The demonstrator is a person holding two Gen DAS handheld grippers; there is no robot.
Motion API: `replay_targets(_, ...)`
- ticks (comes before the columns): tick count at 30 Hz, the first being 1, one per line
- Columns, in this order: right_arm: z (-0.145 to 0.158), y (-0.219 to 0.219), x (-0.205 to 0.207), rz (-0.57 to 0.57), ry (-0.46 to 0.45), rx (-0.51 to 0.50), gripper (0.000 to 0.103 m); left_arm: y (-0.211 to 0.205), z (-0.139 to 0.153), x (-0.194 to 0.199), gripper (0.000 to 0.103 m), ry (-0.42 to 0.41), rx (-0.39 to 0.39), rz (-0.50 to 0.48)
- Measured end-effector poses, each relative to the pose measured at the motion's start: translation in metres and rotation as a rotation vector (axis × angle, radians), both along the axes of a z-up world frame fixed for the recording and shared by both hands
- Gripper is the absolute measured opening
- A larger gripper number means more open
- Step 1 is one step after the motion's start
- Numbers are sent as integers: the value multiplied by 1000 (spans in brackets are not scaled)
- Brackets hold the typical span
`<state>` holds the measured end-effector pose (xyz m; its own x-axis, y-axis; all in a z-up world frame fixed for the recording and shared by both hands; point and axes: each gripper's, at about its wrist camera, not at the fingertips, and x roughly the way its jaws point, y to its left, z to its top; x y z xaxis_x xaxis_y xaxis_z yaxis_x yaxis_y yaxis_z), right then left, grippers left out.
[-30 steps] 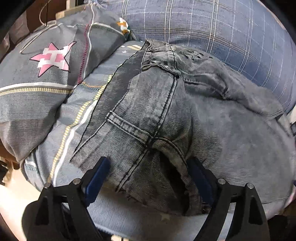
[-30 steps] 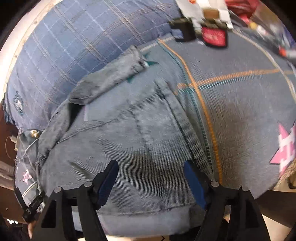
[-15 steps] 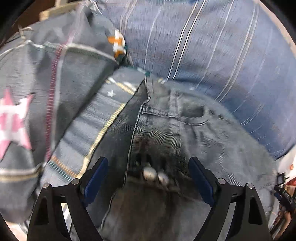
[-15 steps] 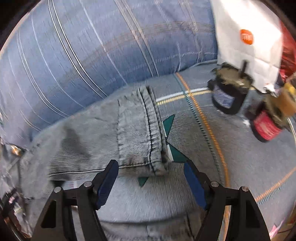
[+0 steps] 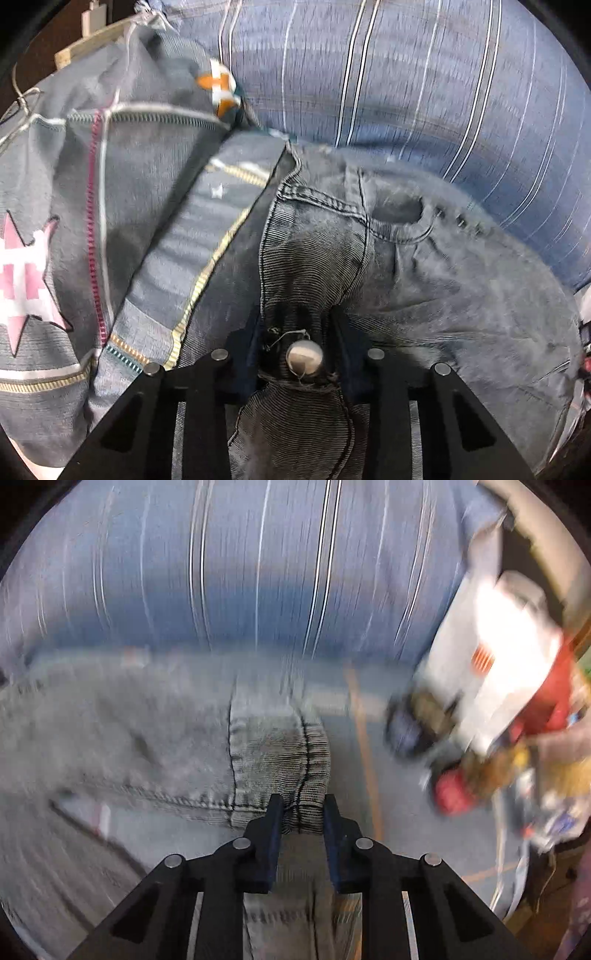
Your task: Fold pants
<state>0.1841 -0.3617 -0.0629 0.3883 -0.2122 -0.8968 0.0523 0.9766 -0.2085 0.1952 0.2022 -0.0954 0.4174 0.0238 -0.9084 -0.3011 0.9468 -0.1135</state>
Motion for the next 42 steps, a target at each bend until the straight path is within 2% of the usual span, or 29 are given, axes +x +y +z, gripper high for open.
replay_targets(1, -25, -7, 2, -16, 66, -6, 30, 0, -6, 3, 43, 26, 7, -10)
replay_targets(2, -31, -11, -1, -12, 52, 8, 35, 0, -7, 5, 45, 31, 5, -8)
replay_targets(3, -22, -15, -6, -11, -3, 18, 46, 3, -5, 4, 51, 31, -9, -9)
replay_targets(4, -16, -19, -8, -29, -7, 27, 72, 6, -1, 5, 54, 33, -22, -12)
replay_targets(5, -3, -27, -10, -46, -50, 92, 79, 9, 4, 5, 57, 22, -28, -8)
replay_targets(8, 26, -39, -7, -69, -138, 228, 79, 22, 25, 11, 72, -66, -27, 12)
replay_targets(10, 32, -42, 11, -64, -170, 318, 79, 34, 31, 23, 72, -96, -63, 27)
replay_targets(11, 32, -38, 21, -69, -169, 332, 79, 41, 29, 34, 72, -89, -102, 46)
replay_targets(13, 24, -37, 41, -79, -154, 362, 79, 49, 23, 54, 72, -67, -155, 63)
replay_targets(14, 13, -37, 56, -81, -137, 384, 79, 49, 22, 62, 72, -59, -158, 63)
replay_targets(17, -8, -35, 87, -109, -102, 374, 79, 51, 12, 91, 72, -40, -156, 59)
replay_targets(22, -26, -42, 107, -107, -84, 400, 79, 56, -9, 125, 72, -9, -224, 63)
replay_targets(23, -23, -45, 105, -107, -82, 401, 79, 57, -13, 131, 71, -1, -234, 74)
replay_targets(24, -22, -47, 106, -108, -75, 401, 79, 57, -17, 134, 64, 4, -244, 75)
replay_targets(25, -23, -49, 108, -113, -71, 403, 78, 56, -19, 138, 58, 7, -251, 68)
replay_targets(26, -22, -52, 109, -120, -69, 407, 77, 54, -21, 141, 45, 11, -245, 60)
replay_targets(27, -20, -52, 111, -120, -73, 410, 76, 51, -21, 143, 40, 13, -227, 48)
replay_targets(28, -18, -53, 113, -117, -80, 415, 73, 48, -20, 144, 39, 9, -209, 39)
replay_targets(31, -12, -55, 117, -129, -85, 404, 72, 42, -19, 147, 38, 3, -189, 22)
replay_targets(34, -22, -50, 127, -118, -40, 394, 72, 38, -24, 152, 43, 28, -167, 18)
replay_targets(36, -32, -41, 133, -95, -7, 382, 56, 36, -24, 155, 41, 26, -158, 16)
replay_targets(37, -34, -40, 134, -96, -8, 361, 43, 34, -23, 156, 36, 19, -135, 9)
replay_targets(38, -34, -38, 136, -100, -20, 331, 27, 31, -23, 157, 14, 18, -114, 5)
replay_targets(39, -36, -38, 137, -99, -20, 313, 25, 30, -24, 159, 3, 29, -100, 7)
replay_targets(42, -34, -35, 138, -86, -14, 293, 19, 28, -21, 162, 3, 39, -95, 15)
